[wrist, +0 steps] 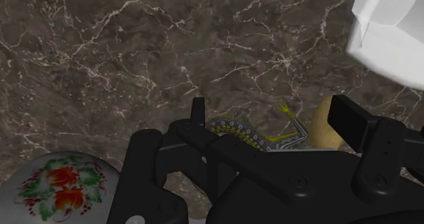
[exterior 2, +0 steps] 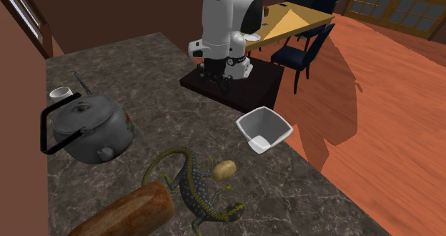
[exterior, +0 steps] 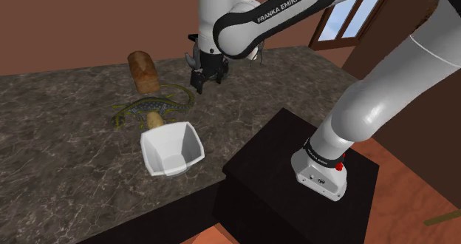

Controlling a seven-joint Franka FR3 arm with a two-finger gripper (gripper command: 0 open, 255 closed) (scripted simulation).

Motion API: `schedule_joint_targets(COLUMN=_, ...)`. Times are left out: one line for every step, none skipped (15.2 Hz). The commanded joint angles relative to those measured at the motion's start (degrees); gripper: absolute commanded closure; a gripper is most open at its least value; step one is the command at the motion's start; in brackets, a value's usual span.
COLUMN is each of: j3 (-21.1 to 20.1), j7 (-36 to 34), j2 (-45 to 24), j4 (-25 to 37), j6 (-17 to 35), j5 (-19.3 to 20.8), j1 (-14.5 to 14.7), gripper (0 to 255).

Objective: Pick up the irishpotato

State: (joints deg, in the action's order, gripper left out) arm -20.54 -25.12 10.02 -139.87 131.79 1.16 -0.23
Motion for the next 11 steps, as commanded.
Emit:
schedule_joint_targets(j3=-1.4, j7=-3.9, j2=-4.6, j4=2.1, j6=2.5, j5=1.8, j1=-0.1, gripper=0)
schedule_joint_targets(j3=-1.8, j7=-5.8, j2=-7.0, j4=3.2, j6=3.7, j5=2.9, j1=-0.1, gripper=0)
schedule_joint_targets(j3=-2.1, j7=-7.7, j2=-9.3, j4=4.4, j6=4.8, j5=4.2, j1=0.0, gripper=0)
schedule_joint_targets(j3=-2.4, j7=-9.6, j2=-11.8, j4=5.7, j6=5.8, j5=5.6, j1=0.2, gripper=0)
schedule_joint_targets(j3=-2.5, j7=-11.6, j2=-14.2, j4=7.1, j6=6.8, j5=7.0, j1=0.4, gripper=0)
schedule_joint_targets(j3=-2.4, j7=-13.5, j2=-16.6, j4=8.5, j6=7.6, j5=8.5, j1=0.9, gripper=0)
schedule_joint_targets(j3=-2.3, j7=-15.4, j2=-19.0, j4=10.1, j6=8.3, j5=9.9, j1=1.3, gripper=0)
schedule_joint_targets(j3=-2.0, j7=-17.2, j2=-21.3, j4=11.7, j6=9.0, j5=11.3, j1=1.9, gripper=0)
schedule_joint_targets(j3=-1.6, j7=-19.0, j2=-23.7, j4=13.4, j6=9.5, j5=12.7, j1=2.6, gripper=0)
schedule_joint_targets(j3=-1.2, j7=-20.6, j2=-26.0, j4=15.2, j6=10.0, j5=13.9, j1=3.4, gripper=0)
schedule_joint_targets(j3=-0.7, j7=-22.1, j2=-28.3, j4=17.0, j6=10.4, j5=15.1, j1=4.2, gripper=0)
